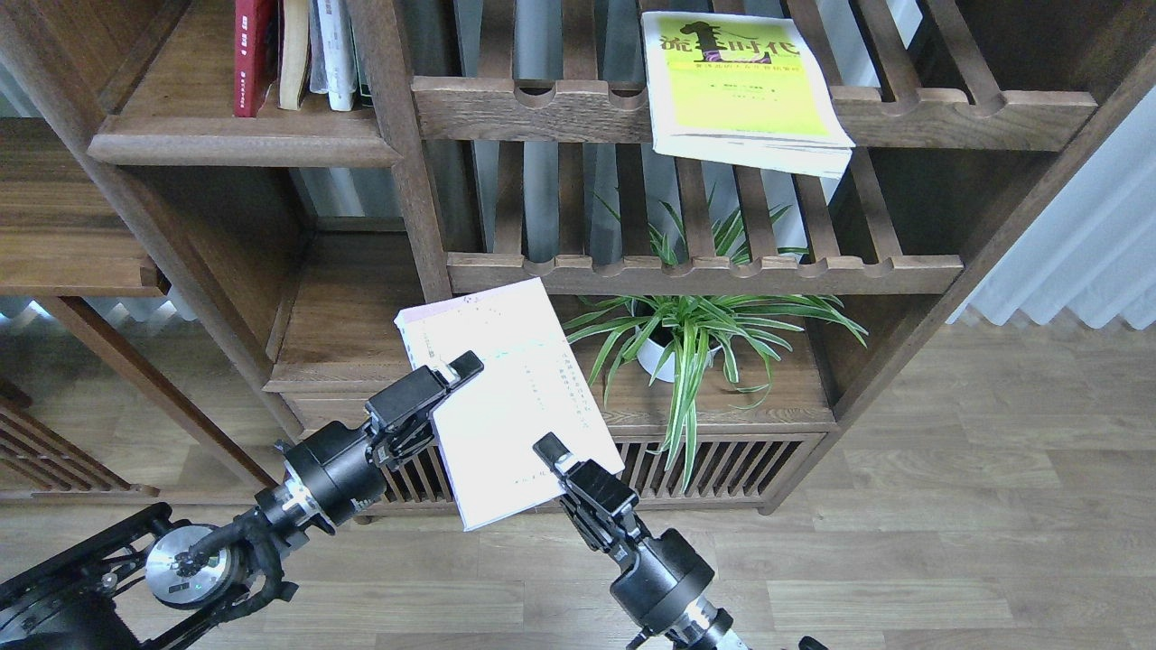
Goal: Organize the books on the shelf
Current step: 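Grasp the white book's edge with the left gripper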
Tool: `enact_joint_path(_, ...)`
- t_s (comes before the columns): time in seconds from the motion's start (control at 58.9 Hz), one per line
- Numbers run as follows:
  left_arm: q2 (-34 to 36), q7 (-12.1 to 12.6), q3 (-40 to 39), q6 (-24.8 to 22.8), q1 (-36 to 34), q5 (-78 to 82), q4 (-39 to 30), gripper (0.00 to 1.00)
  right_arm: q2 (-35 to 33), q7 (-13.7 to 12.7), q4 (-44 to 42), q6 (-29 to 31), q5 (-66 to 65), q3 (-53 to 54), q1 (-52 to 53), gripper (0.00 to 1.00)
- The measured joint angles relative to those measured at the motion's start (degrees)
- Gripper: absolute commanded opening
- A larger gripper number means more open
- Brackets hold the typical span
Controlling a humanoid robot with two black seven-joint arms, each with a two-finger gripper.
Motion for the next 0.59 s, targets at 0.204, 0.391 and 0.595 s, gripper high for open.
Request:
enact_joint_path(0.204, 1.37, 0.13, 0.17, -0.07, 0.71, 0.11, -0.26, 0.05, 0.0, 0.0, -0.01, 0.01, -0.1, 0.12, -0.09, 0.07)
enact_joint_path(0.391, 4.19, 0.33, 0.3, -0.09, 2.9, 0.26, -0.68, 0.04, 0.04, -0.01, -0.1, 0.0, -0.13, 1.12, 0.31, 0.11)
enact_joint_path(0.595, 6.7, 0.38, 0.24, -0.1, 3.75, 0.3, -0.69, 0.04, 0.05, -0.01, -0.83, 0.01, -0.12, 2.67, 1.29, 0.35)
